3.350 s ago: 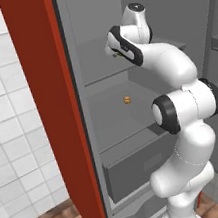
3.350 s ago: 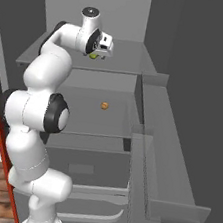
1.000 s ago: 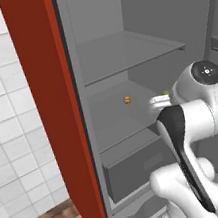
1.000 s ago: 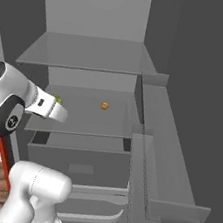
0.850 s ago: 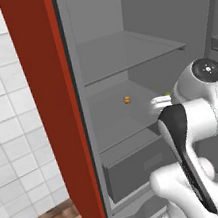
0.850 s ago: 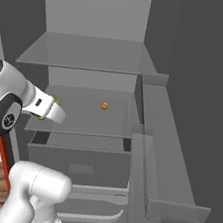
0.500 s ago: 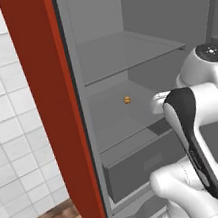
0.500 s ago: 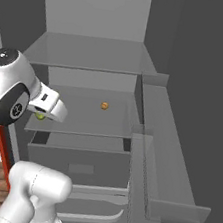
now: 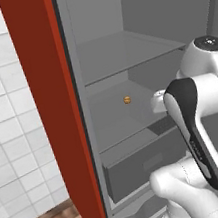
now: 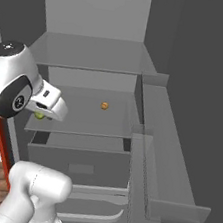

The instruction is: Pick up the peach and mango from the fridge and place one fruit on each plate on the dining counter.

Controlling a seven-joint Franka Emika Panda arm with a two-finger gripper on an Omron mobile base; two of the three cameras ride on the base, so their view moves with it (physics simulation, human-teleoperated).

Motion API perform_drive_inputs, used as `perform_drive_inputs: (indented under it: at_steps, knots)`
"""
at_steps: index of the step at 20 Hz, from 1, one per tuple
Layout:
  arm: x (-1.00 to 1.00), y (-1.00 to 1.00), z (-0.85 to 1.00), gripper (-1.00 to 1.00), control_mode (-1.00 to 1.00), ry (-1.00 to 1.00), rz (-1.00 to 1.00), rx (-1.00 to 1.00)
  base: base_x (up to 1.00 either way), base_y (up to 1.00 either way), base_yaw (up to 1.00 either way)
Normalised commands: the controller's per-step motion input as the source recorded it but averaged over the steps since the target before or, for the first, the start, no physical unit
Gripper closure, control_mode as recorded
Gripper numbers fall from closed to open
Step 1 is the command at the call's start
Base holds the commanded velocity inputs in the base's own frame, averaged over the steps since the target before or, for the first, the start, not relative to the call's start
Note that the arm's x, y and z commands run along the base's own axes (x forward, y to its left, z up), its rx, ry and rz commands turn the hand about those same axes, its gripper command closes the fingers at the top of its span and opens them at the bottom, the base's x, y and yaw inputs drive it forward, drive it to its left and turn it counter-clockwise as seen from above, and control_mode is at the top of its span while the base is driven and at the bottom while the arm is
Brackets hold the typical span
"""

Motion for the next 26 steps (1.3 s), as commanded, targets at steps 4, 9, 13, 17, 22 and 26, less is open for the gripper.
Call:
perform_drive_inputs:
  at_steps: [4,9,13,17,22,26]
  knots:
    - [0.0,0.0,0.0,1.0,1.0,0.0,0.0,0.0,-0.76,0.17,0.0]
    - [0.0,0.0,0.0,1.0,1.0,0.0,0.0,0.0,-1.0,0.26,0.01]
    - [0.0,0.0,0.0,1.0,1.0,0.0,0.0,0.0,-1.0,0.15,0.29]
    - [0.0,0.0,0.0,1.0,1.0,0.0,0.0,0.0,-1.0,0.0,0.52]
    - [0.0,0.0,0.0,1.0,1.0,0.0,0.0,0.0,-0.75,0.01,0.79]
    - [0.0,0.0,0.0,1.0,1.0,0.0,0.0,0.0,-0.31,0.15,0.93]
